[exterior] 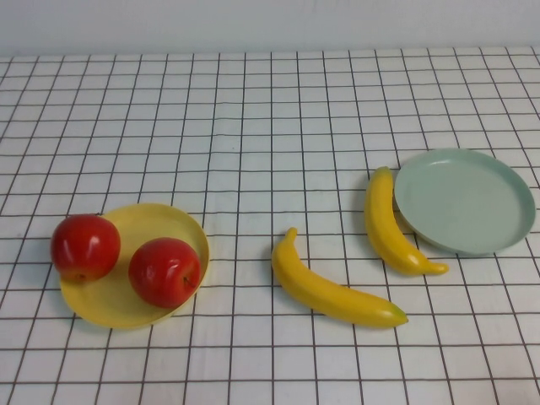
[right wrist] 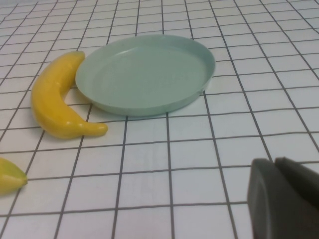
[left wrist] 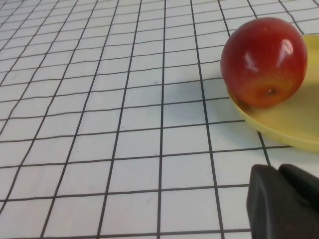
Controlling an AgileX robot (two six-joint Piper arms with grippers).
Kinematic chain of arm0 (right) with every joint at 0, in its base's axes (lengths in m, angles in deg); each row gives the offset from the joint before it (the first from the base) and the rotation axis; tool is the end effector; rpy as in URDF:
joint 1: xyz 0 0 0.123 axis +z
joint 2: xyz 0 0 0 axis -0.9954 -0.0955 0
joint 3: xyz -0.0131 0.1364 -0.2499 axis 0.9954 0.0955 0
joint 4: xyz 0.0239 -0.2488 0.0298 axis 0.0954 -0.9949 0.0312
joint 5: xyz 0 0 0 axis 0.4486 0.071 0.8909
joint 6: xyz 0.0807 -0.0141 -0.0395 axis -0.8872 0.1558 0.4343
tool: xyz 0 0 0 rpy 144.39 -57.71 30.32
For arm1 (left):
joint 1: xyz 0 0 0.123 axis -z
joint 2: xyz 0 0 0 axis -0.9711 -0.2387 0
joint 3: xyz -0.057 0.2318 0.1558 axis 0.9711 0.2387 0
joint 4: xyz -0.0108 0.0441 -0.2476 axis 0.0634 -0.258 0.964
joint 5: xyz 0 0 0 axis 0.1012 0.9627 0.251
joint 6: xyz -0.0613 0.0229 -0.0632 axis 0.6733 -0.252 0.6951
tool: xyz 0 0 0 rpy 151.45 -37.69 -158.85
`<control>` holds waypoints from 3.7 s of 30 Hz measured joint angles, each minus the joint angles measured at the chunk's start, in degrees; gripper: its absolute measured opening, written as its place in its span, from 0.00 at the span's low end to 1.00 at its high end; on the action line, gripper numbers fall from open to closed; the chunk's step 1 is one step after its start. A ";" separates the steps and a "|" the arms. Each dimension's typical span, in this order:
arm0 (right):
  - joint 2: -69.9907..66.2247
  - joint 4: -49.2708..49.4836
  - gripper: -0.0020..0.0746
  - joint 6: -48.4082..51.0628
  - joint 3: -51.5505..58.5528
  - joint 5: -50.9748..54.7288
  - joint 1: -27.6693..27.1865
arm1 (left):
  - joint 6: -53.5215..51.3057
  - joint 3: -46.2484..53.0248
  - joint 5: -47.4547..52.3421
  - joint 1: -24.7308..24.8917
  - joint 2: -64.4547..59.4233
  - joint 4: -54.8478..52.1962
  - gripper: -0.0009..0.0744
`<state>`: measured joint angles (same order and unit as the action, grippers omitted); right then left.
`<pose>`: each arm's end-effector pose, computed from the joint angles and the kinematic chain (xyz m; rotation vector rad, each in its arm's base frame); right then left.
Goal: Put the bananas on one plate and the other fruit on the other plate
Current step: Put another type of fruit in the right plate
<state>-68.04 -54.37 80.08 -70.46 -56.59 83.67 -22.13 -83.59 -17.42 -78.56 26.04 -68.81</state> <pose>0.0528 0.0040 0.1720 0.0795 1.8482 0.1152 0.0524 0.0010 0.1715 0.1161 1.8707 0.1236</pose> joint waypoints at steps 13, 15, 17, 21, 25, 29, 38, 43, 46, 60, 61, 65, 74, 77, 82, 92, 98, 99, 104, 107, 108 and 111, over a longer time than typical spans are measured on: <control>0.00 0.00 0.01 0.00 0.00 0.00 0.00 | -0.12 0.00 0.00 0.00 0.00 0.00 0.01; 0.00 0.00 0.01 0.00 0.00 0.00 0.00 | -0.12 0.00 0.00 0.00 0.00 0.00 0.01; 0.00 0.00 0.01 0.00 0.00 0.00 0.00 | -0.23 0.00 0.00 0.00 0.00 0.00 0.01; 0.00 0.00 0.01 0.00 0.00 0.00 0.00 | -0.23 0.00 0.00 0.00 0.00 0.00 0.01; 0.00 2.91 0.01 0.00 -0.45 0.35 0.00 | -0.23 0.00 0.00 0.00 0.00 -0.02 0.01; 0.00 4.07 0.01 0.00 -10.72 5.35 0.00 | -0.23 0.00 0.00 0.00 0.00 -0.13 0.01; -9.77 3.85 0.01 0.00 -35.13 28.88 0.00 | -0.23 0.00 0.00 0.00 0.00 -0.13 0.01; -20.02 7.94 0.01 1.45 -35.28 29.98 0.00 | -0.31 0.00 0.00 0.00 0.00 -0.13 0.01; -27.68 12.48 0.01 8.28 -35.48 31.48 0.00 | -0.31 0.00 0.00 0.00 0.00 -0.13 0.01; -63.12 9.39 0.12 26.25 -51.68 34.84 18.79 | -0.45 0.00 0.00 0.00 0.00 -0.13 0.01; -65.34 8.11 0.17 26.25 -53.24 34.77 20.48 | -0.45 0.00 0.00 0.00 0.00 -0.13 0.01; -75.00 6.13 0.47 26.35 -58.88 34.75 24.90 | -0.45 0.00 0.00 0.00 0.00 -0.13 0.01; -96.64 -4.31 0.76 26.51 -77.62 41.79 33.47 | -0.45 0.00 0.00 0.00 0.00 -0.13 0.01; -103.05 -4.96 0.76 27.32 -84.77 43.62 34.89 | -0.45 0.00 0.00 0.00 0.00 -0.13 0.01; -112.46 -5.08 0.77 30.54 -92.53 46.95 36.99 | -0.45 0.00 0.00 0.00 0.00 -0.13 0.01; -120.10 -4.19 0.76 31.26 -96.34 46.44 38.94 | -0.45 0.00 0.00 0.00 0.00 -0.13 0.01; -120.72 -4.14 0.49 31.26 -96.84 44.63 38.94 | -0.45 0.00 0.00 0.00 0.00 -0.13 0.01; -120.72 -4.14 0.44 31.26 -97.06 44.55 38.94 | -0.45 0.00 0.00 0.00 0.00 -0.13 0.01; -119.97 -4.06 0.44 30.97 -97.09 45.13 38.50 | -0.45 0.00 0.00 0.00 0.00 -0.13 0.01; -116.88 -4.06 0.44 27.89 -97.09 46.76 37.35 | -0.45 0.00 0.00 0.00 0.00 -0.13 0.01; -115.16 -3.92 0.44 26.43 -97.09 47.16 36.46 | -0.45 0.00 0.00 0.00 0.00 -0.13 0.01; -109.80 -3.92 0.44 21.98 -97.09 48.61 32.29 | -0.45 0.00 0.00 0.00 0.00 -0.13 0.01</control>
<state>-177.84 -58.29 102.06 -167.55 -7.98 115.96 -22.57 -83.59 -17.42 -78.56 26.04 -68.94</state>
